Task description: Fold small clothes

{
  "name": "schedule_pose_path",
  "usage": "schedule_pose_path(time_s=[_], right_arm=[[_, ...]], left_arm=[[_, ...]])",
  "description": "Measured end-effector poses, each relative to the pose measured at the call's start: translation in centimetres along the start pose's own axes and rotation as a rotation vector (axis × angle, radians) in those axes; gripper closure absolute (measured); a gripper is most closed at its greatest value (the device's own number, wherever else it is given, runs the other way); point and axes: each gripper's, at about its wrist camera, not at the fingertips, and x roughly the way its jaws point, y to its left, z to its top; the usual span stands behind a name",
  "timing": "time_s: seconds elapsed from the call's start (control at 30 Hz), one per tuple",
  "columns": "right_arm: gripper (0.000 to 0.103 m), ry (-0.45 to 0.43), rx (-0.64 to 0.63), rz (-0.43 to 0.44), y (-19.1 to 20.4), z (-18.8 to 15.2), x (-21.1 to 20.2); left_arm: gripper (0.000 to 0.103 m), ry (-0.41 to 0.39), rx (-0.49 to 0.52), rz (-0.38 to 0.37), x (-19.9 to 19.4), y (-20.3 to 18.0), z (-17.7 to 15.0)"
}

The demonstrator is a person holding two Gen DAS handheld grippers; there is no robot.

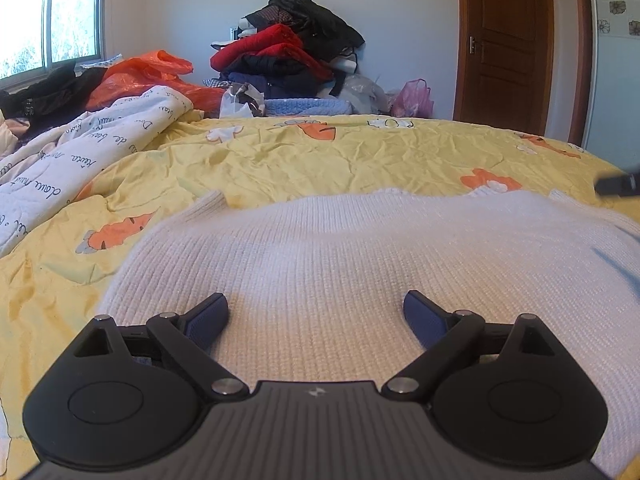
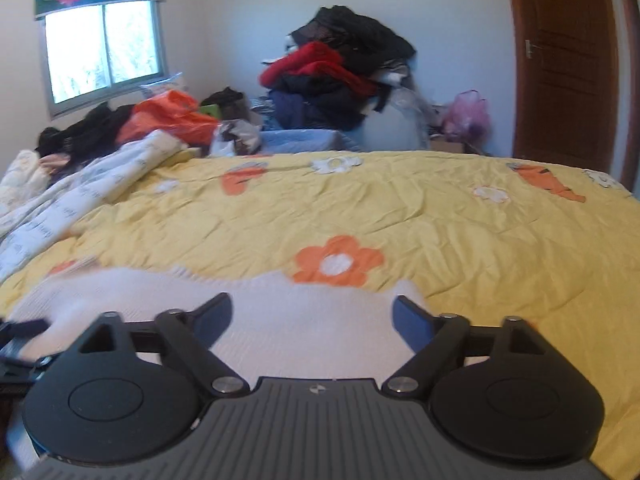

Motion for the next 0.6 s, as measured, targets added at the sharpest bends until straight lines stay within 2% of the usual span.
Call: schedule_pose_path(time_s=[0.13,0.17,0.2,0.37,0.5,0.53,0.6], right_arm=[[0.009,0.113,-0.063,-0.081,0.2,-3.9,1.4],[0.008,0.048,-0.06,-0.068,0.0,-5.1,1.0],[0.008,0.023,-0.058,-0.062,-0.1,-5.6,0.8],[0.007,0.016,-0.06,-0.068,0.2,-5.7,0.7],[0.007,0.006,-0.053,-0.068,0.1,-5.9,0.6],[0.007,0.005,-0.05,-0.068,0.1,-5.8,0.5],[0.007,0.004,-0.045,-0.068,0.0,-5.9,0.4]], left_arm=[[0.008,0.0,0.0,0.0,0.0,0.0,0.0],[0.008,-0.001,0.001,0.001,0.0,0.0,0.0],[0.008,-0.001,0.0,-0.001,0.0,0.0,0.0],[0.007,-0.002,0.002,0.005,-0.1,-0.1,0.0],[0.007,0.013,-0.001,0.042,-1.2,-0.5,0.4],[0.007,0.02,-0.016,0.039,-2.1,-0.6,0.6],[0.007,0.019,-0.044,-0.023,-4.2,-0.7,0.5]])
